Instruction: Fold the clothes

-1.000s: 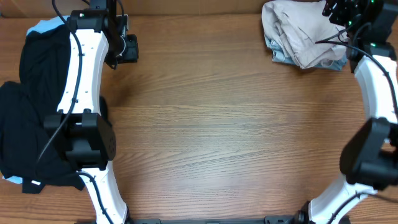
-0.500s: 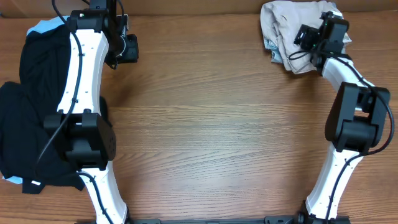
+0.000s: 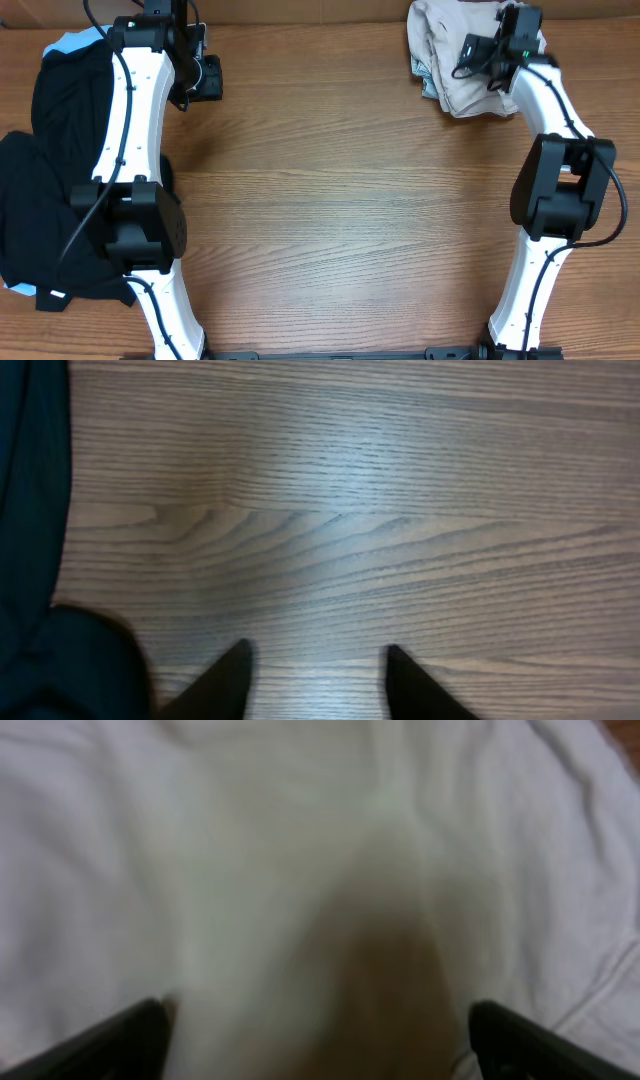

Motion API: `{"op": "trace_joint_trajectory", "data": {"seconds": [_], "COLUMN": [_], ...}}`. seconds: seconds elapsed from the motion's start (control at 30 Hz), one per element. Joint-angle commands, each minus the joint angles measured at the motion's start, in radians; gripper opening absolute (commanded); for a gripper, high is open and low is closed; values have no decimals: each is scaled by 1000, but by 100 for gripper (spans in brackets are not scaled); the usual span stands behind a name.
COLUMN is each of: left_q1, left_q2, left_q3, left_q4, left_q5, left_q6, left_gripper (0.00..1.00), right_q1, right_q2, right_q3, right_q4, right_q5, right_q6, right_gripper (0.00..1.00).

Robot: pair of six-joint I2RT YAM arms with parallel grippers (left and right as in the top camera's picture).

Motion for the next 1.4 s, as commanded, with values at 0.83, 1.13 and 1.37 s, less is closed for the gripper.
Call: {"op": "trace_joint_trajectory", "data": {"seconds": [0.83, 1.13, 1.37], "left_q1": [-7, -7, -7], "left_q2": [9, 9, 9], "left_q3": [19, 19, 19], "left_q4": [6, 6, 6], "left_q5": [0, 0, 0], "left_q6": [-10, -10, -10], "left_gripper": [100, 100, 100], "right_q1": [86, 85, 120], "right_q2": [-587, -633, -652], "right_q3": [952, 952, 948], "right_q4": [-1132, -1132, -1128], "right_q5": [-561, -547, -292], "right_q6": [1, 0, -4], "right_gripper": [100, 100, 100]}}
